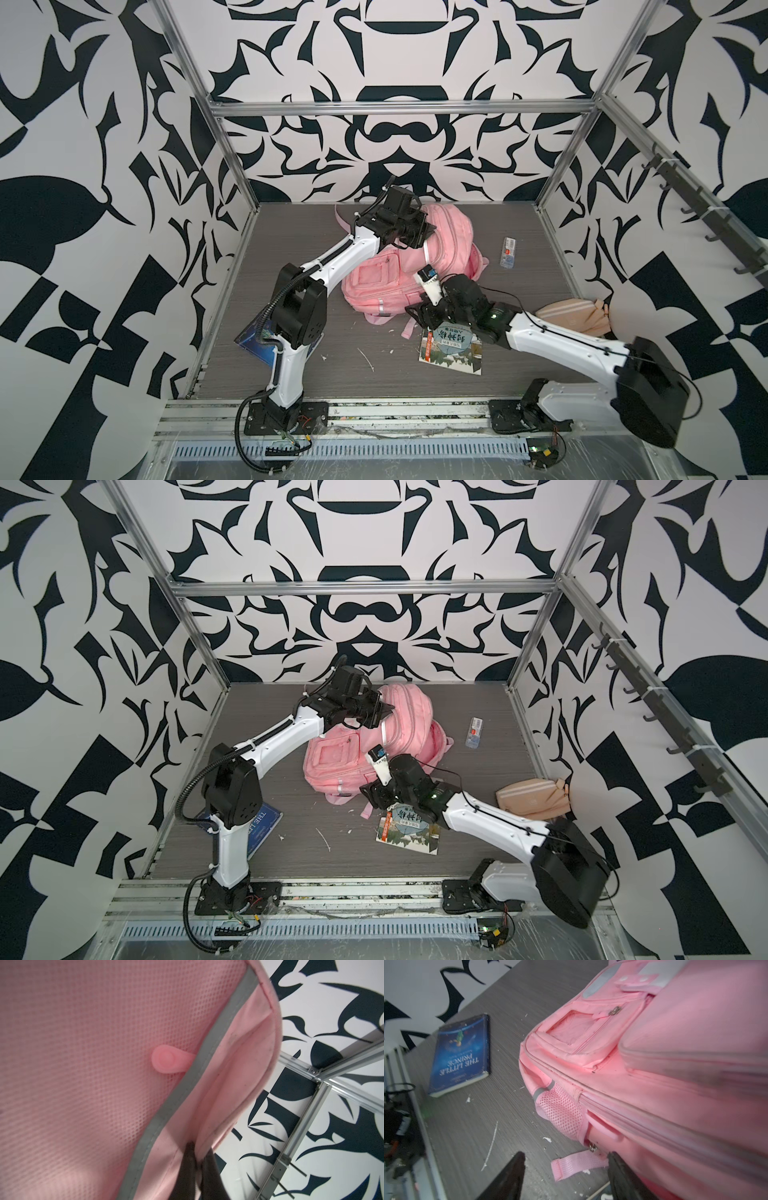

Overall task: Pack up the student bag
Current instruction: 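Release the zipper pull and move the right gripper toward the comic book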

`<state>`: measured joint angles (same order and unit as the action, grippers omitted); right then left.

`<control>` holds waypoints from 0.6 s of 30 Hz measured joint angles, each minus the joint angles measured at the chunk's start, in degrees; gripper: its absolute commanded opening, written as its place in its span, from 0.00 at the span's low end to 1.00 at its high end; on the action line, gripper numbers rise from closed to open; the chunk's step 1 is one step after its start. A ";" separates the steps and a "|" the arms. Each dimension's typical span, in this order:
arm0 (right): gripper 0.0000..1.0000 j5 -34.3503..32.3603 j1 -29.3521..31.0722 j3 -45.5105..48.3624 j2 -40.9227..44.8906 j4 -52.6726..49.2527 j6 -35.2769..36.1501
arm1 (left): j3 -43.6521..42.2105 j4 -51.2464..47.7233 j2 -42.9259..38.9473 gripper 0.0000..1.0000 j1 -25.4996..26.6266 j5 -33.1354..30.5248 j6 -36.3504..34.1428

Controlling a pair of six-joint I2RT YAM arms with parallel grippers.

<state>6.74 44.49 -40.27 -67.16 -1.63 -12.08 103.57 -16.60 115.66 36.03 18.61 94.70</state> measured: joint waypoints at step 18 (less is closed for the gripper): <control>0.98 12.83 -40.61 -7.28 -1.62 -28.79 -15.37 | 5.27 -23.41 4.48 0.00 -9.31 9.86 -38.32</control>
<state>19.57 3.88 -47.55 -68.77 -30.41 -27.44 108.84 -40.01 120.14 26.72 28.47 56.38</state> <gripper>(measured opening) 0.971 0.065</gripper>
